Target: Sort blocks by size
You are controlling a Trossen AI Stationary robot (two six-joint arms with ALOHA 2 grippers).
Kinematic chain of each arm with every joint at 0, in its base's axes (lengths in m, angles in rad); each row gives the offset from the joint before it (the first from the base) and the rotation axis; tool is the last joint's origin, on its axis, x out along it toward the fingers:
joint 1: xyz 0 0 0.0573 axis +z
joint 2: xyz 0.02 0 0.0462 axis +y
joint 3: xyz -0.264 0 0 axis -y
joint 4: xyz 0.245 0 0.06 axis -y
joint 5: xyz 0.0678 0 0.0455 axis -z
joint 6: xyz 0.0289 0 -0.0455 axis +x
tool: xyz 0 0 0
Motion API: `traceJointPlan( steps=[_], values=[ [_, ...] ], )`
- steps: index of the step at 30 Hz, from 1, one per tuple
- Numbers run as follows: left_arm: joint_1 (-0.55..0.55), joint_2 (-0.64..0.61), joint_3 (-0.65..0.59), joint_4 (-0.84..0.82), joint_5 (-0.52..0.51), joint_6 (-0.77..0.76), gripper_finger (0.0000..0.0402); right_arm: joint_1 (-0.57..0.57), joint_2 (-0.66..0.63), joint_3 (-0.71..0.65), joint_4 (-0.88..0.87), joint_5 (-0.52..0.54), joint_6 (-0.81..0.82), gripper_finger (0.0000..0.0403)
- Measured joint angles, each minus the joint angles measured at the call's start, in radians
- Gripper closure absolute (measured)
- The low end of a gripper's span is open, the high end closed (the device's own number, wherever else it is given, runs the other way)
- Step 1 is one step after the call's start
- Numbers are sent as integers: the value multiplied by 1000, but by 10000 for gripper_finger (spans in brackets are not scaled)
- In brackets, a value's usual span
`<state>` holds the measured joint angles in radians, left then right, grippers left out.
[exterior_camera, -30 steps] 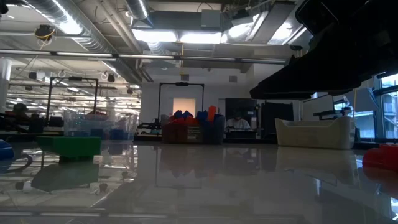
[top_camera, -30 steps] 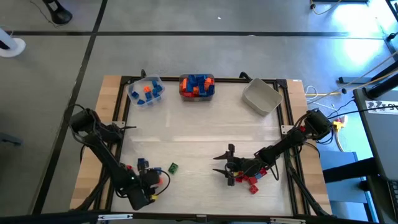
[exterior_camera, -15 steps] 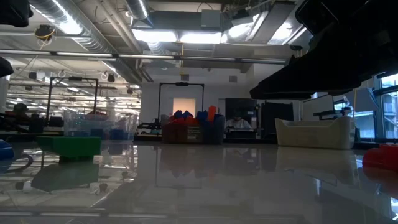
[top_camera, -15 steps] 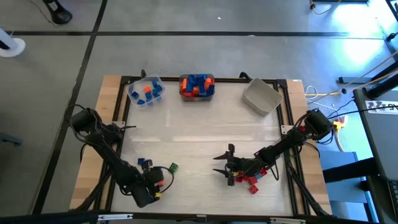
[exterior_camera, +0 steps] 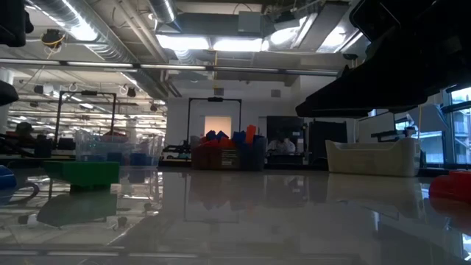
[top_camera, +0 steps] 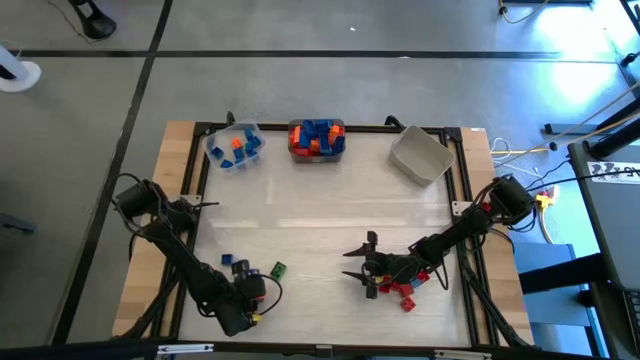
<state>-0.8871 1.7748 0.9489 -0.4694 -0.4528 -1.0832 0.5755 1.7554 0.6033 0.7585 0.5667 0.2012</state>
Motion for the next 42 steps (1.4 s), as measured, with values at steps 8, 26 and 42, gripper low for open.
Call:
traceJointPlan(
  steps=[8, 26, 42],
  values=[
    [0, 1, 1, 0, -24, -2, 272, 0, 0, 0, 0, 2, 0, 173],
    [172, -152, 84, -46, -40, 195, 270, 0, 0, 0, 1, 9, 0, 173],
    [420, -393, 84, -47, -220, 536, 266, 0, 0, 0, 1, 9, 0, 173]
  ],
)
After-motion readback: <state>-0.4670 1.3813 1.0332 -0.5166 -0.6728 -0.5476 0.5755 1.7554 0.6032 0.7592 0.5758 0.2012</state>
